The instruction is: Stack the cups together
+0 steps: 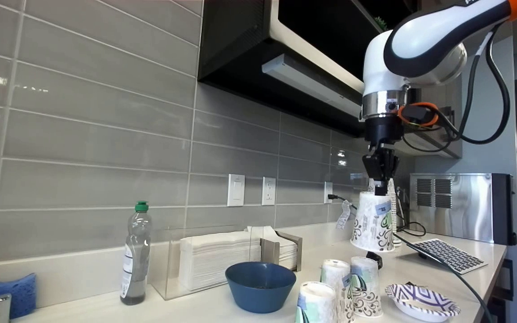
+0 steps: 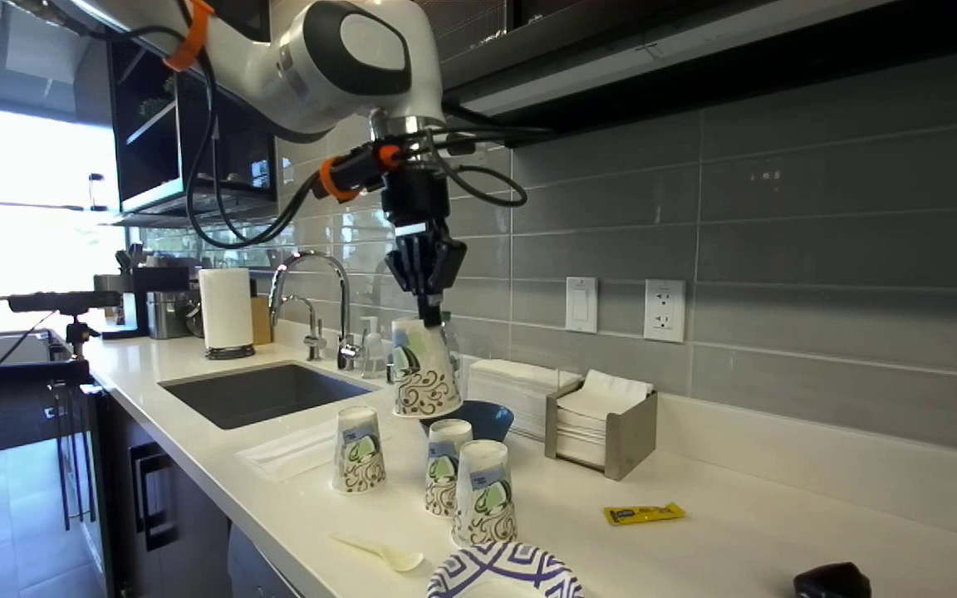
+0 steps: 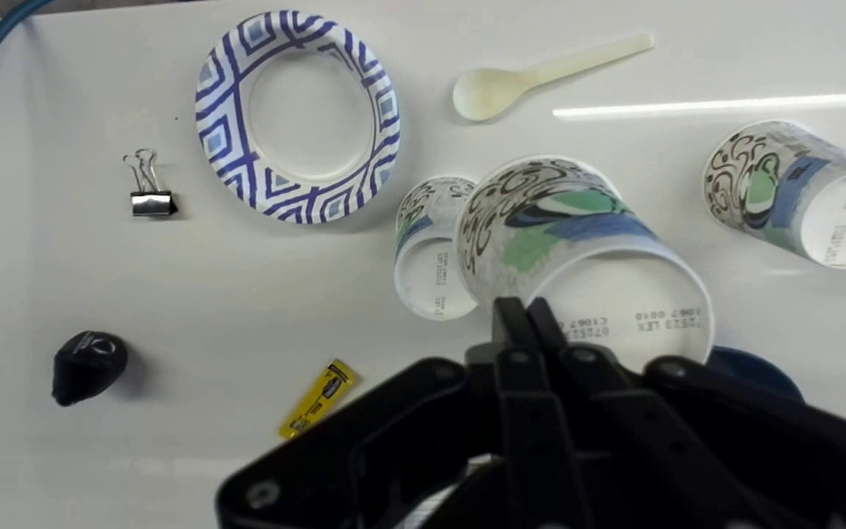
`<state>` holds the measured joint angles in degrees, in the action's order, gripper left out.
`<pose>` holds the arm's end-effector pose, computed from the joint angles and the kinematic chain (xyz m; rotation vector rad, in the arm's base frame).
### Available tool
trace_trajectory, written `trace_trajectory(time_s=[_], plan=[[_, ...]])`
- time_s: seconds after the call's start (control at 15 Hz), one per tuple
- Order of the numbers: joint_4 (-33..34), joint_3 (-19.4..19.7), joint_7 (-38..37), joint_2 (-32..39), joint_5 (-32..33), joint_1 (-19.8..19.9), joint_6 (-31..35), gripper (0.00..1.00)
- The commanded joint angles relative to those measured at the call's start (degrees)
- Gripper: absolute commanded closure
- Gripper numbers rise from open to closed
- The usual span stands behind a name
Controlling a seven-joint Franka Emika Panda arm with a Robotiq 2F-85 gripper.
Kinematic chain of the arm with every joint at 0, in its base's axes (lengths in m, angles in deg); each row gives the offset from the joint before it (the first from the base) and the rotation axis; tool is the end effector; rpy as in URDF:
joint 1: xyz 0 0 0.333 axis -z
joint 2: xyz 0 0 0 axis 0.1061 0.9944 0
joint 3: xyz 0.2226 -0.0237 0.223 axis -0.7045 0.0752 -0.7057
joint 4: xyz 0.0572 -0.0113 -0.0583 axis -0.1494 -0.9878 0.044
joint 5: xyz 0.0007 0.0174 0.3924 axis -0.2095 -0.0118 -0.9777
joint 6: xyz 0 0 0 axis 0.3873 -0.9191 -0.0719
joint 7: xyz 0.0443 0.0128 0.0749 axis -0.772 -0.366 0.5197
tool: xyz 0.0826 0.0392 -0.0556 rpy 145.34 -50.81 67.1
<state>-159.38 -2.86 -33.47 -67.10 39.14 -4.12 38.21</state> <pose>0.4452 -0.0303 0.5427 3.0251 -0.1172 0.1079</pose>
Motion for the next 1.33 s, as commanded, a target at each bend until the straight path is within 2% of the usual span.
trace_trajectory(time_s=[0.0,0.6,1.27], plan=[[3.8,0.5,2.0,2.7,1.5,0.7,-0.6,0.99],[8.9,1.5,6.1,10.9,0.0,0.1,1.1,0.99],[8.4,1.8,7.9,14.1,-0.9,0.2,5.0,0.99]])
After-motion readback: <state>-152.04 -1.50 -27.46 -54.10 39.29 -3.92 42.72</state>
